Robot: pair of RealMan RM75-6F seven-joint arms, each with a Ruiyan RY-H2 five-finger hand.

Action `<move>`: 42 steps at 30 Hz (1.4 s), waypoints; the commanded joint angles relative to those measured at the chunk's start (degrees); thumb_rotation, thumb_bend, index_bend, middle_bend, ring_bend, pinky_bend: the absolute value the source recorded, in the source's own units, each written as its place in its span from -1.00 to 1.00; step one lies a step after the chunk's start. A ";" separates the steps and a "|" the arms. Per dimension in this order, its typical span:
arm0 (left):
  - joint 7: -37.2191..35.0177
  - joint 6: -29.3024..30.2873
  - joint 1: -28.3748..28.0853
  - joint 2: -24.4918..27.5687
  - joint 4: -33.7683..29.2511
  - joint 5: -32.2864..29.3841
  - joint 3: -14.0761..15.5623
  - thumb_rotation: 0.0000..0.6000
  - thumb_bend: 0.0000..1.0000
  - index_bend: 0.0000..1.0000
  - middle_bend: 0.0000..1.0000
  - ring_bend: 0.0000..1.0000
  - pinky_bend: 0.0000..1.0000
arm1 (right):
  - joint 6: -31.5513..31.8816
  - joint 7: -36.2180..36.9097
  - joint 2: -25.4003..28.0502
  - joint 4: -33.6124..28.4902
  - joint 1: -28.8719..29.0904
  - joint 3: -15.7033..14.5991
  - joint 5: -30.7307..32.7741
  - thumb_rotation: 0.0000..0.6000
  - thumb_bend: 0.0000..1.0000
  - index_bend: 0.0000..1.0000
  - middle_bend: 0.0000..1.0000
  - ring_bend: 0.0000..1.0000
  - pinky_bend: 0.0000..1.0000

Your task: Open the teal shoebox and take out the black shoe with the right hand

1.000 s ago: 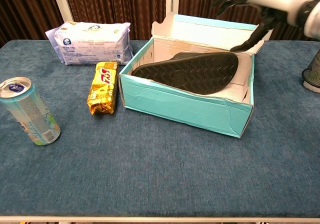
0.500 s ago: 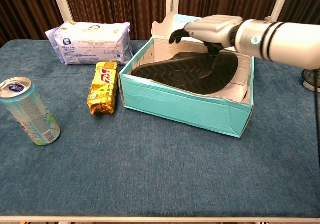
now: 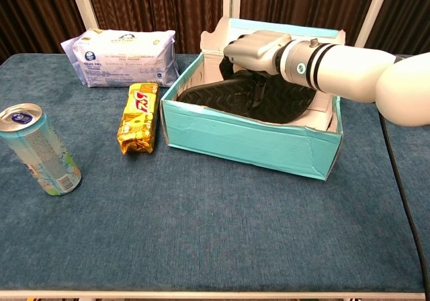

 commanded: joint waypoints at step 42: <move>1.83 1.30 0.75 2.10 -3.73 1.21 0.71 1.00 -1.00 -0.47 -0.56 -0.71 -0.77 | 2.11 30.04 31.61 -50.85 -6.10 -3.42 -17.15 1.00 -0.57 0.57 0.17 -0.35 -1.00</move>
